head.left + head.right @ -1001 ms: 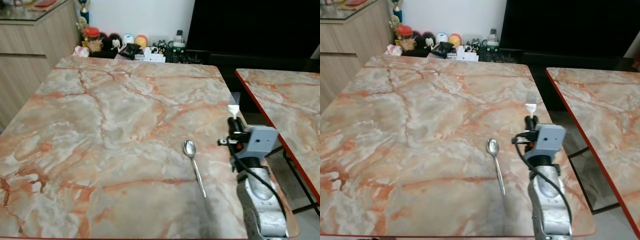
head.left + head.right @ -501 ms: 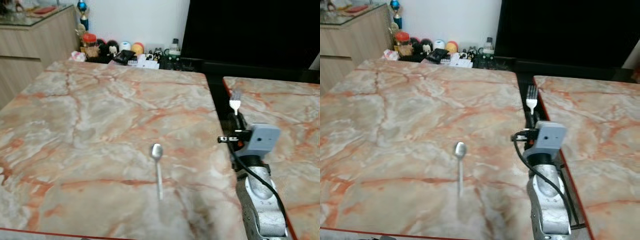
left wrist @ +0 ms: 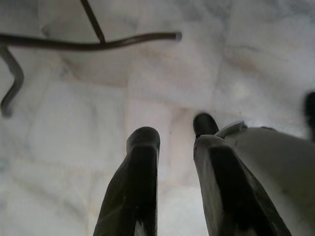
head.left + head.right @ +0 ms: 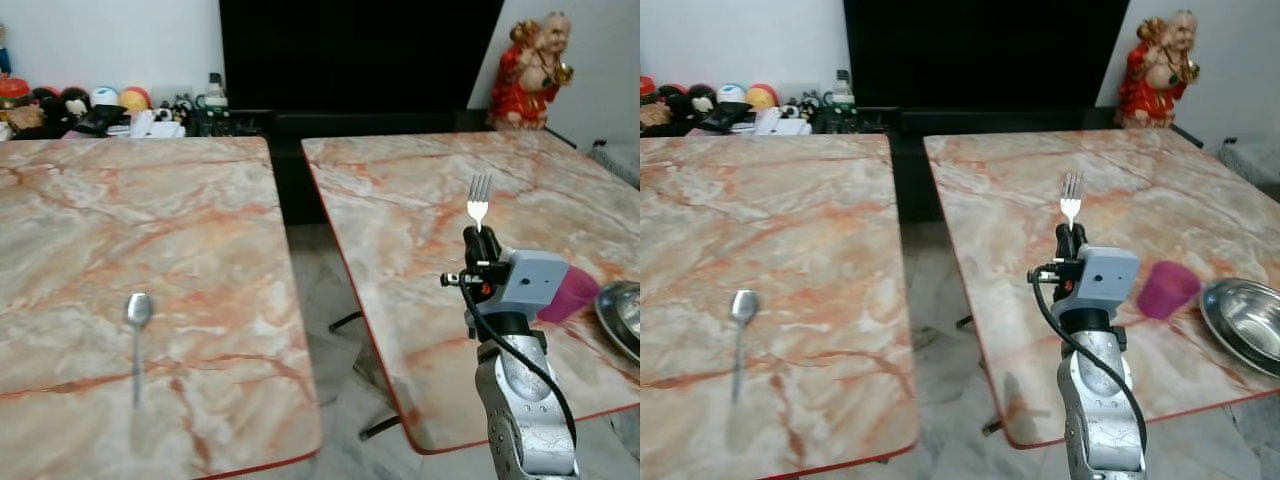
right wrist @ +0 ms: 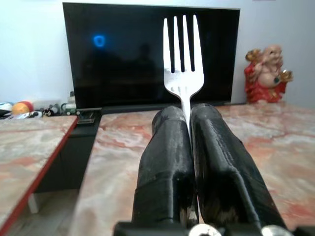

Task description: Setting the table

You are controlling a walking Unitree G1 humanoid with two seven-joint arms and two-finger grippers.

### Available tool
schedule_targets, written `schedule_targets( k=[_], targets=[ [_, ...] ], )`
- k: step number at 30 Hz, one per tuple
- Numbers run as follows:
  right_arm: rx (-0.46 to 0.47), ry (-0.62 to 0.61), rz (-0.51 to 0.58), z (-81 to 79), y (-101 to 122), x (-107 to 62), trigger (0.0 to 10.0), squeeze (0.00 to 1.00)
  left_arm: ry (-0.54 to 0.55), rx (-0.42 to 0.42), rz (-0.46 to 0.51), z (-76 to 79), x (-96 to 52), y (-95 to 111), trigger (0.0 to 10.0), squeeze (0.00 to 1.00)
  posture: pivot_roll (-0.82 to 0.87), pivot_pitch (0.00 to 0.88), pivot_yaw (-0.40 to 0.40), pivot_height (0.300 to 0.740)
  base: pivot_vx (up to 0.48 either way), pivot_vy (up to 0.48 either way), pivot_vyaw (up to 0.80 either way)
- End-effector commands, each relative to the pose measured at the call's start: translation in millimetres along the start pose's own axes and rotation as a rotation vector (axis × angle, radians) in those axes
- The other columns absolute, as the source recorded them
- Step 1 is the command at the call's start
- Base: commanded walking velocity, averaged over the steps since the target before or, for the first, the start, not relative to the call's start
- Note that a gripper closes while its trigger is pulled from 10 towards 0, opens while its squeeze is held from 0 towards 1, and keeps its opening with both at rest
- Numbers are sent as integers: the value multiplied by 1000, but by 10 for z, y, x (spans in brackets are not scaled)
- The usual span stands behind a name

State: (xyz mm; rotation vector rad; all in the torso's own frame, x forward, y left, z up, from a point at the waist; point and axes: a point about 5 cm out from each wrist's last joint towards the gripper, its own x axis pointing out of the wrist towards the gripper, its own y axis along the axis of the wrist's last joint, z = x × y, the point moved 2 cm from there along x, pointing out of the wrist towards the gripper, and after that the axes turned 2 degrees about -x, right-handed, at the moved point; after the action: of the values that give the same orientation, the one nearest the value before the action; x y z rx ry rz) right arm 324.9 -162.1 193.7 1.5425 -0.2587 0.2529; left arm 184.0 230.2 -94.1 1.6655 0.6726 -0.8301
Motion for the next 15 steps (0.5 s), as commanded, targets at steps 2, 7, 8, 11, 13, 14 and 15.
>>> schedule_targets(
  k=[2, 7, 8, 11, 13, 14, 15],
  targets=[
    [-12, -16, 19, 51, 45, 4, 10000, 0, -21, -14, -34, 97, -7, -101, 10000, 0, -31, 83, -5, 740, 0, -480, 0],
    [-14, -21, 24, 58, 54, 14, 10000, 0, -20, -17, -31, 98, -4, -91, 10000, 0, -29, 89, -2, 740, 0, -480, 0],
    [-14, -22, 25, 58, 56, 16, 10000, 0, -19, -17, -31, 97, -4, -89, 10000, 0, -29, 90, -1, 740, 0, -480, 0],
    [-15, -23, 27, 59, 58, 18, 10000, 0, -18, -19, -30, 95, -3, -86, 10000, 0, -29, 91, -1, 740, 0, -480, 0],
    [-16, -26, 29, 61, 63, 20, 10000, 0, -17, -21, -28, 92, -2, -81, 10000, 0, -29, 93, 0, 740, 0, -480, 0],
    [-17, -27, 31, 62, 65, 20, 10000, 0, -17, -21, -28, 90, -2, -80, 10000, 0, -30, 94, 1, 740, 0, -480, 0],
    [-18, -30, 32, 65, 69, 18, 10000, 0, -17, -21, -27, 88, -3, -80, 10000, 0, -32, 97, 2, 740, 0, -480, 0]
  ],
)
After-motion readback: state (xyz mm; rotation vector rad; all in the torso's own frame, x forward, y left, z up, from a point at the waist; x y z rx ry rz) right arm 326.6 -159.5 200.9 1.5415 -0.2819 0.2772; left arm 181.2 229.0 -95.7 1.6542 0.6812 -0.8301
